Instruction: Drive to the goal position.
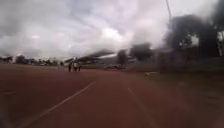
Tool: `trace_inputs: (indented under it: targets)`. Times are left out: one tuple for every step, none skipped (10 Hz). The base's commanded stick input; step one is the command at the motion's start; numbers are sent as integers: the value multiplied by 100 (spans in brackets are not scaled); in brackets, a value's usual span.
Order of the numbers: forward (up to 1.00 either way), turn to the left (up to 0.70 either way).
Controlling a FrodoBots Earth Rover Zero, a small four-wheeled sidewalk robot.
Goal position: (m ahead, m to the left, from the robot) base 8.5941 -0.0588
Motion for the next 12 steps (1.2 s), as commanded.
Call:
trace_inputs:
  targets:
    - [85, 0]
    - [85, 0]
    - [85, 0]
    - [85, 0]
    - [85, 0]
    - [85, 0]
    - [85, 0]
    - [85, 0]
    - [85, 0]
    - [85, 0]
    - [85, -1]
    - [85, -22]
